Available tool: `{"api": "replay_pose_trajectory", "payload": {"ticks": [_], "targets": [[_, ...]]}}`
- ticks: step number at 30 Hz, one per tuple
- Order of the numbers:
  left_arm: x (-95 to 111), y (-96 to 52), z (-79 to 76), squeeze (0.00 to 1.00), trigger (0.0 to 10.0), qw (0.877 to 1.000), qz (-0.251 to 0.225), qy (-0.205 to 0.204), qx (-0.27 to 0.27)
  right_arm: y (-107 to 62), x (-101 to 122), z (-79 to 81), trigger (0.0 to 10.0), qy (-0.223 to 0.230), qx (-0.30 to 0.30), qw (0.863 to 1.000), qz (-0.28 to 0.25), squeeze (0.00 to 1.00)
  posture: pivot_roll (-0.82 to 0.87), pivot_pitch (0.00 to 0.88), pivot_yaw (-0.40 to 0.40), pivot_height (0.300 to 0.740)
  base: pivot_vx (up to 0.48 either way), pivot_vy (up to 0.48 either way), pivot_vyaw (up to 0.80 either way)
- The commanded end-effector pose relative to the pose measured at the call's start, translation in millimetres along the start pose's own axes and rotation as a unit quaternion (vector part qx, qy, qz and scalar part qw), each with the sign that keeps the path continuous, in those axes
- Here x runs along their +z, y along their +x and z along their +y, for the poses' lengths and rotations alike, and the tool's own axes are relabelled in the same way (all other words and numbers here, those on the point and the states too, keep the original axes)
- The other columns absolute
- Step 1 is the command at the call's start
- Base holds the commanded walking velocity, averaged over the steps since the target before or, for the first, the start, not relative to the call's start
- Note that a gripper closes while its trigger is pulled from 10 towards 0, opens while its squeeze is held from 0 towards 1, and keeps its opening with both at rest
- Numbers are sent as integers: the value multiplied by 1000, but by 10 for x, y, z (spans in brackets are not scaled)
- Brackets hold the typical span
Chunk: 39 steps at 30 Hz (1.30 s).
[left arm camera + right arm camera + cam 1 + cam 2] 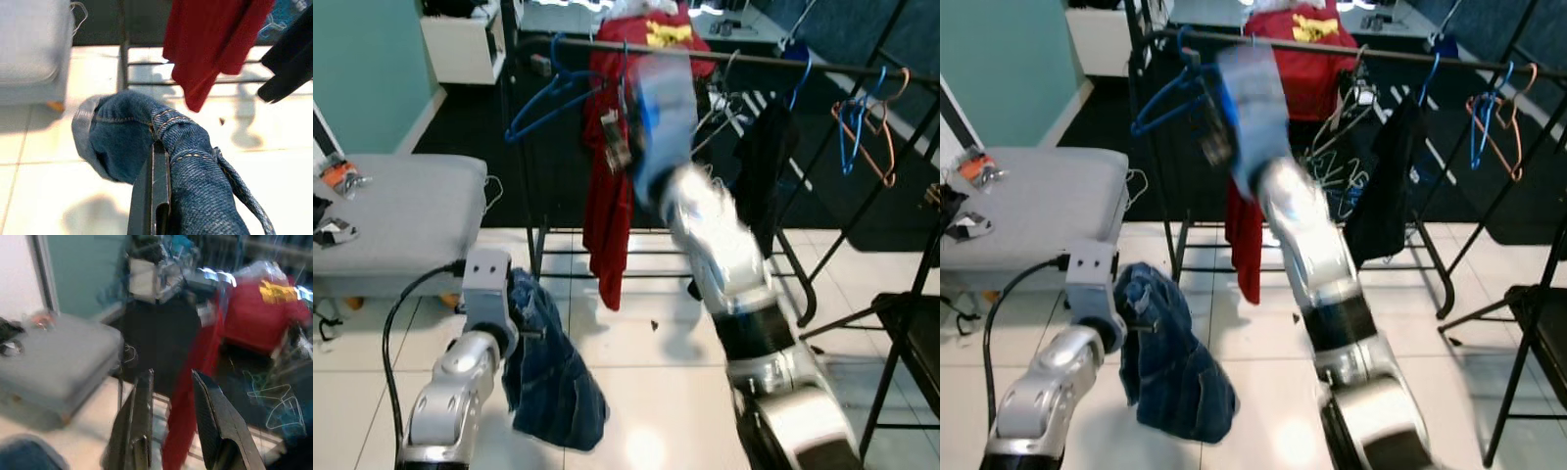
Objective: Hang hanger
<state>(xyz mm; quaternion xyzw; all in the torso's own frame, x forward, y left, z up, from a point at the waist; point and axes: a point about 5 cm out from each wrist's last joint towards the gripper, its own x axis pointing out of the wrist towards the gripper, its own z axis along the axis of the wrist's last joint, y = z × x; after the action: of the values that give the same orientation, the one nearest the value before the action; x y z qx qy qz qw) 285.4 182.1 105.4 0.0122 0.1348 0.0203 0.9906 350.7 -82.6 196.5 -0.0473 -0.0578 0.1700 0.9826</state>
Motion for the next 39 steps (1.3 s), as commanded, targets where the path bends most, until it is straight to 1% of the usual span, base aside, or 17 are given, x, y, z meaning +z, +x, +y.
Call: {"api": "replay_pose_trajectory", "payload": {"ticks": [1, 4, 5, 6, 8, 9, 10, 11, 14, 15, 18, 19, 21, 23, 30, 33, 39], "targets": [[-23, -6, 54, 0, 10000, 1000, -10, 16, 21, -75, -125, -46, 10000, 6, -23, 1000, 2, 0, 70, 51, -34, 740, 0, 0, 0], [-28, -8, 60, 0, 10000, 1000, -10, 18, 23, -96, -162, -54, 10000, 9, -27, 1000, 6, 0, 70, 51, -34, 740, 0, 0, 0], [-52, 1, 63, 0, 10000, 1000, -8, 15, 26, -196, -389, -92, 10000, 2, -41, 999, 29, 0, 59, 33, -8, 740, 0, 0, 0], [-52, 1, 63, 0, 10000, 1000, -8, 15, 26, -196, -389, -92, 10000, 2, -41, 999, 29, 0, 59, 33, -8, 740, 0, 0, 0], [-184, 45, -10, 0, 10000, 999, -5, 42, 16, -456, -893, -106, 10000, 38, -58, 992, 106, 0, 41, 11, 2, 740, 0, 0, 0], [-184, 45, -10, 0, 10000, 999, -5, 42, 16, -456, -893, -106, 10000, 38, -58, 992, 106, 0, 41, 11, 2, 740, 0, 0, 0], [-216, 66, -24, 0, 10000, 999, -8, 38, 22, -563, -1055, -109, 10000, 52, -68, 987, 134, 0, 36, 6, 3, 740, 0, 0, 0], [-228, 78, -29, 0, 10000, 999, -11, 34, 28, -616, -1122, -105, 10000, 60, -73, 985, 147, 0, 36, 6, 3, 740, 0, 0, 0], [-227, 84, -26, 0, 10000, 999, -13, 29, 34, -641, -1146, -106, 10000, 61, -76, 984, 151, 0, 36, 6, 3, 740, 0, 0, 0], [-217, 100, -3, 0, 10000, 998, -21, 13, 54, -714, -1248, -134, 10000, 61, -92, 980, 165, 0, 26, 0, -3, 740, 0, 0, 0], [-217, 100, -3, 0, 10000, 998, -21, 13, 54, -714, -1248, -134, 10000, 61, -92, 980, 165, 0, 26, 0, -3, 740, 0, 0, 0], [-210, 121, 7, 0, 10000, 997, -30, 3, 69, -787, -1339, -140, 10000, 65, -97, 978, 173, 0, 32, 0, -19, 740, 0, 0, 0], [-135, 175, -87, 0, 10000, 997, -49, -19, 55, -865, -1462, -37, 10000, 86, -65, 977, 187, 0, 37, 0, -37, 740, 0, 0, 0], [-107, 196, -158, 0, 10000, 997, -58, -25, 39, -861, -1474, 46, 10000, 90, -37, 978, 184, 0, 29, 0, -42, 740, 0, 0, 0], [-118, 190, -170, 0, 10000, 995, -76, -33, 49, -835, -1456, 84, 10000, 87, -30, 981, 173, 0, 23, 0, -40, 740, 0, 0, 0], [-139, 162, -114, 0, 10000, 991, -88, -46, 89, -816, -1446, 75, 10000, 82, -33, 982, 165, 0, 26, 0, -51, 740, 0, 0, 0], [-125, 217, -85, 0, 10000, 987, -98, -56, 111, -788, -1491, 20, 10000, 80, -34, 981, 175, 0, 27, 0, -54, 740, 0, 0, -133]]}}
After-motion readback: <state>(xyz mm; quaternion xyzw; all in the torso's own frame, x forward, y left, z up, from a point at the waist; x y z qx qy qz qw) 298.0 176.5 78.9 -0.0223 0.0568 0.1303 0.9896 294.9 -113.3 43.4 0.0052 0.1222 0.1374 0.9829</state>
